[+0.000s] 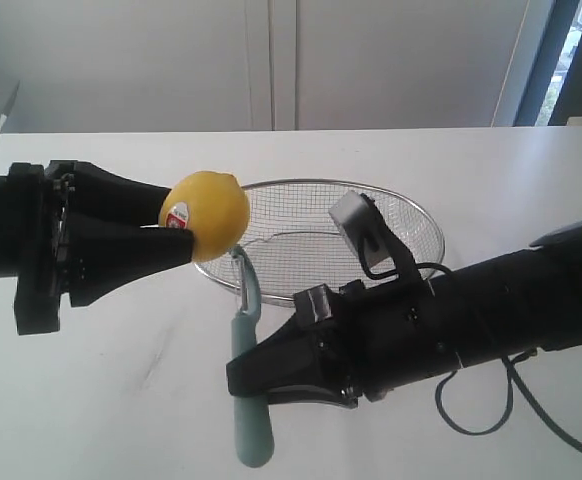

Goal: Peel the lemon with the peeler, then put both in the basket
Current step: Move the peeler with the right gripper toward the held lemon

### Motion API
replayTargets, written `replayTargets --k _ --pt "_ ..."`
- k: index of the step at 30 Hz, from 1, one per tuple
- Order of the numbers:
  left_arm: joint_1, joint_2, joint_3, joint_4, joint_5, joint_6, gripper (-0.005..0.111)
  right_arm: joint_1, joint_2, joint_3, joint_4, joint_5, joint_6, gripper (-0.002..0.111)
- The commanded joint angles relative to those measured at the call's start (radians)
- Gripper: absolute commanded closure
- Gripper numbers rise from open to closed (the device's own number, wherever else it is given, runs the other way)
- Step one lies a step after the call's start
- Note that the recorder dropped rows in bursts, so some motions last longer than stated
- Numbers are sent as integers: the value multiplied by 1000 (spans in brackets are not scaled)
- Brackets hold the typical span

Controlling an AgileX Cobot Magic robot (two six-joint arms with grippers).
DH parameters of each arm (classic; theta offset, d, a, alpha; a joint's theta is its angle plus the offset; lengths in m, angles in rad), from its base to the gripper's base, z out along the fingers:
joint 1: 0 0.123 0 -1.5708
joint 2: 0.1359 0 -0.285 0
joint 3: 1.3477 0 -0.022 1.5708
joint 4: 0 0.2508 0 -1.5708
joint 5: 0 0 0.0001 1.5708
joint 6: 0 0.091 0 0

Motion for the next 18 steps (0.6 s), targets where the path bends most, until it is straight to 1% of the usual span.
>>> replayTargets --k 1,4,9,18 --pt "-5 -3 -6 -19 13 160 107 4 0 5 53 47 -30 108" --pt "-5 2 -6 -19 13 160 107 4 0 5 55 47 -35 108" --pt "-5 88 -6 -19 35 160 107 4 0 5 64 51 -41 108" --pt "-5 95 -6 -19 35 160 107 4 0 5 64 25 -45 108"
